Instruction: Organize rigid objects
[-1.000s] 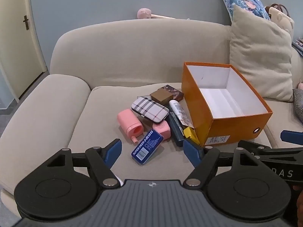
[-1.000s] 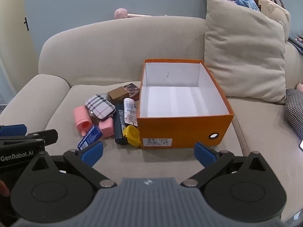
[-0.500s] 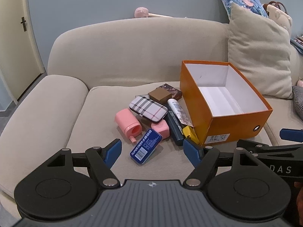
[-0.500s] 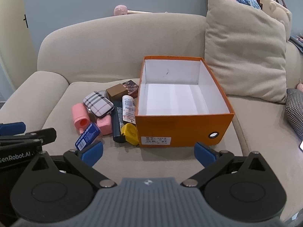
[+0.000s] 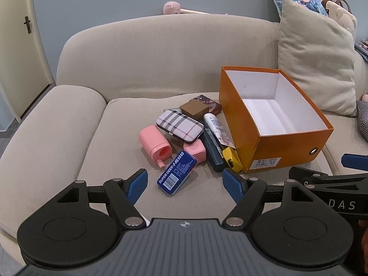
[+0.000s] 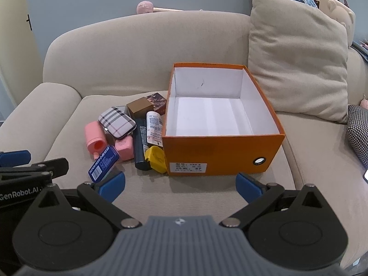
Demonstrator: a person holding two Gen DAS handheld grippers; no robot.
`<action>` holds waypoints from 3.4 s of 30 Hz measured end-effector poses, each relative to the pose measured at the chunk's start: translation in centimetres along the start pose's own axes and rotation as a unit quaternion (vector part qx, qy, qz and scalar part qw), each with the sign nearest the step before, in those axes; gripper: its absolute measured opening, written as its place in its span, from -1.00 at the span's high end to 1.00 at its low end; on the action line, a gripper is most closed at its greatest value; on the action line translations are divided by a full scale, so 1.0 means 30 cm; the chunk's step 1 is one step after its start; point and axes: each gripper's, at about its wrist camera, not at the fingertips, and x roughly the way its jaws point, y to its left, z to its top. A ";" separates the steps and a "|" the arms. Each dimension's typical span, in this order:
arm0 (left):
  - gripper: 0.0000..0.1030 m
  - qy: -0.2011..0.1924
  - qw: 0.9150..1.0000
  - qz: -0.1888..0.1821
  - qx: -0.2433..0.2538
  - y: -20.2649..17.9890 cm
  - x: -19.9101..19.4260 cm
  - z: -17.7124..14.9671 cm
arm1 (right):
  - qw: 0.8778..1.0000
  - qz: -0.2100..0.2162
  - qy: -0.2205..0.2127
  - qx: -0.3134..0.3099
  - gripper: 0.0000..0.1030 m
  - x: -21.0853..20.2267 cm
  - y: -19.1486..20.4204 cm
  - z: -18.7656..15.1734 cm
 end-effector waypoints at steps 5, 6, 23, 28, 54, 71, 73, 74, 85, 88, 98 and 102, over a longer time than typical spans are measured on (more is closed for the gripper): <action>-0.70 0.004 1.000 0.000 -0.001 0.002 0.003 -0.001 | 1.000 -0.001 0.001 0.000 -0.97 0.001 0.001 0.000; -0.70 0.004 1.000 0.000 -0.002 0.005 0.004 -0.001 | 1.000 0.000 0.002 0.000 -0.97 0.002 0.002 0.000; -0.65 0.020 1.000 -0.009 -0.020 0.045 0.054 0.006 | 1.000 0.016 0.004 -0.002 -0.91 0.053 0.018 0.006; -0.36 0.026 0.999 -0.025 -0.023 0.070 0.107 0.025 | 0.999 0.040 0.013 -0.009 -0.58 0.104 0.044 0.027; 0.31 0.143 0.981 -0.044 -0.127 0.356 0.626 0.195 | 0.973 0.128 0.059 -0.183 0.16 0.631 0.364 0.282; -0.19 0.168 0.969 -0.056 -0.173 0.440 0.702 0.163 | 0.932 0.073 0.044 -0.352 -0.12 0.789 0.535 0.218; -0.18 0.168 0.969 -0.055 -0.174 0.444 0.697 0.160 | 0.927 0.062 0.042 -0.368 -0.09 0.798 0.547 0.214; -0.18 0.167 0.969 -0.055 -0.174 0.442 0.697 0.161 | 0.926 0.061 0.042 -0.371 -0.08 0.798 0.548 0.215; -0.14 0.141 0.976 -0.069 -0.149 0.413 0.647 0.243 | 0.944 0.077 0.024 -0.319 0.67 0.706 0.482 0.310; -0.09 0.134 0.980 -0.074 -0.127 0.382 0.636 0.292 | 0.955 0.082 0.021 -0.286 0.74 0.674 0.431 0.363; -0.06 0.118 0.982 -0.127 -0.078 0.231 0.698 0.507 | 0.978 0.076 -0.049 -0.188 0.75 0.498 0.191 0.570; -0.24 0.132 0.978 -0.145 -0.069 0.141 0.800 0.572 | 0.985 0.048 -0.066 -0.152 0.75 0.484 0.072 0.636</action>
